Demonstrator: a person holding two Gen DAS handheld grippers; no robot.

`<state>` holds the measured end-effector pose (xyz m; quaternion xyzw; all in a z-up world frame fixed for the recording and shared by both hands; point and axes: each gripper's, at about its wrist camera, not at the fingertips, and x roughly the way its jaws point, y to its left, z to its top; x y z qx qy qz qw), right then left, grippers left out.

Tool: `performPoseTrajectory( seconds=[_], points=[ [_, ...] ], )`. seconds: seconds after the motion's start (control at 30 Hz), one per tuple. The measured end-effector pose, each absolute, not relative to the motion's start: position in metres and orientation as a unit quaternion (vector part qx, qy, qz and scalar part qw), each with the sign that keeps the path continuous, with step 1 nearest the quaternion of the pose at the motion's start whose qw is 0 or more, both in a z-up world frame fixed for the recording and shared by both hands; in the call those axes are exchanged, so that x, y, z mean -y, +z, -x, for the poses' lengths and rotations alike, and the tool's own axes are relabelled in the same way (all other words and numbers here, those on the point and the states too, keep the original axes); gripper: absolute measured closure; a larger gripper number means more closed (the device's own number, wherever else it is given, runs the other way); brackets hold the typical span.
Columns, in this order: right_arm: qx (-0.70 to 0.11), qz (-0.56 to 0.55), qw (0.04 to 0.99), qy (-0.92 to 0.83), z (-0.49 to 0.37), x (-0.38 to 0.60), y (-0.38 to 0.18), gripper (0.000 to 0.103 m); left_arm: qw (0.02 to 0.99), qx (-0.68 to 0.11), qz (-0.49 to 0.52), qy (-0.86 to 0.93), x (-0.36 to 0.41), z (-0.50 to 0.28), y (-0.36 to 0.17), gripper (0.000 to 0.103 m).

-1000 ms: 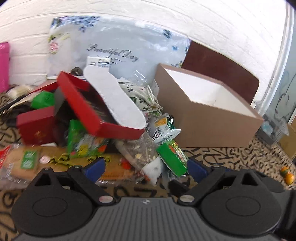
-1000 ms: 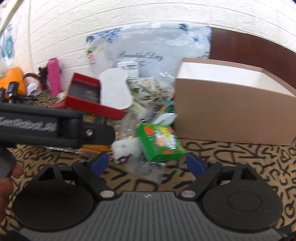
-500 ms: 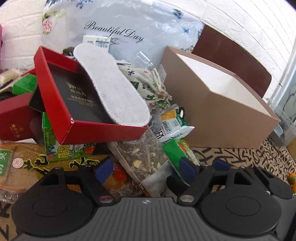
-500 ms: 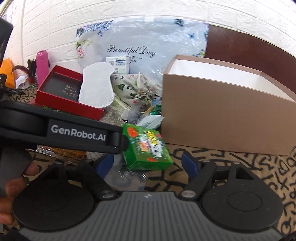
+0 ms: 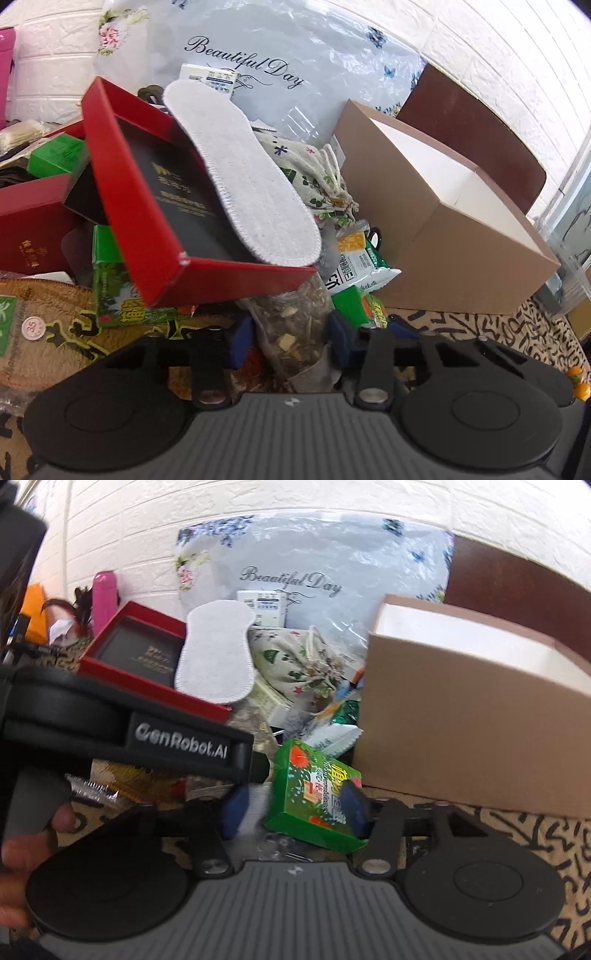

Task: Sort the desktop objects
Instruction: 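Withdraw the left tool from the beige box while the right tool grasps the green snack box, then lift the green snack box with the right tool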

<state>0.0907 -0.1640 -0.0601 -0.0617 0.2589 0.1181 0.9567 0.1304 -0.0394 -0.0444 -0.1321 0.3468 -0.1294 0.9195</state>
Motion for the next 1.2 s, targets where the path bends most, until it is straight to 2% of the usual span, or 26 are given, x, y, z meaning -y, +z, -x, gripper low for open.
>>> performPoseTrajectory(
  seconds=[0.03, 0.1, 0.2, 0.27, 0.3, 0.37, 0.53, 0.6, 0.63, 0.67, 0.7, 0.73, 0.77, 0.87, 1.2],
  points=[
    [-0.255, 0.071, 0.958, 0.111, -0.088, 0.162, -0.059, 0.071, 0.919, -0.347, 0.132, -0.132, 0.038, -0.129, -0.044, 0.063],
    [-0.253, 0.070, 0.959, 0.110, -0.086, 0.161, -0.056, 0.073, 0.919, -0.347, 0.129, -0.135, 0.036, -0.123, -0.043, 0.068],
    [-0.252, 0.060, 0.959, 0.115, -0.081, 0.162, -0.051, 0.084, 0.918, -0.348, 0.130, -0.140, 0.033, -0.113, -0.042, 0.073],
    [-0.252, 0.048, 0.958, 0.129, -0.073, 0.164, -0.047, 0.090, 0.915, -0.351, 0.133, -0.149, 0.031, -0.105, -0.041, 0.086],
    [-0.253, 0.044, 0.957, 0.136, -0.069, 0.165, -0.046, 0.092, 0.915, -0.350, 0.132, -0.153, 0.030, -0.099, -0.041, 0.087],
    [-0.257, 0.043, 0.955, 0.146, -0.059, 0.165, -0.046, 0.094, 0.910, -0.357, 0.132, -0.167, 0.028, -0.089, -0.043, 0.101],
    [-0.265, 0.041, 0.950, 0.160, -0.038, 0.165, -0.051, 0.094, 0.914, -0.351, 0.133, -0.155, 0.026, -0.070, -0.047, 0.101],
    [-0.258, 0.051, 0.954, 0.143, -0.036, 0.165, -0.052, 0.091, 0.921, -0.340, 0.137, -0.132, 0.024, -0.072, -0.045, 0.096],
    [-0.258, 0.056, 0.956, 0.129, -0.038, 0.165, -0.052, 0.090, 0.922, -0.337, 0.141, -0.131, 0.023, -0.074, -0.043, 0.086],
    [-0.260, 0.056, 0.957, 0.117, -0.039, 0.167, -0.051, 0.088, 0.922, -0.334, 0.144, -0.134, 0.023, -0.077, -0.042, 0.064],
    [-0.259, 0.053, 0.958, 0.110, -0.041, 0.170, -0.050, 0.084, 0.923, -0.331, 0.144, -0.132, 0.024, -0.080, -0.040, 0.057],
    [-0.258, 0.047, 0.959, 0.106, -0.042, 0.173, -0.050, 0.071, 0.926, -0.326, 0.140, -0.127, 0.026, -0.082, -0.039, 0.047],
    [-0.257, 0.042, 0.960, 0.102, -0.044, 0.176, -0.049, 0.053, 0.929, -0.322, 0.134, -0.122, 0.028, -0.084, -0.039, 0.044],
    [-0.243, 0.036, 0.965, 0.089, -0.046, 0.180, -0.049, 0.035, 0.927, -0.331, 0.125, -0.126, 0.034, -0.093, -0.043, 0.044],
    [-0.267, -0.014, 0.959, 0.098, -0.082, 0.191, -0.056, 0.035, 0.926, -0.335, 0.130, -0.116, 0.037, -0.126, -0.043, 0.044]
  ],
)
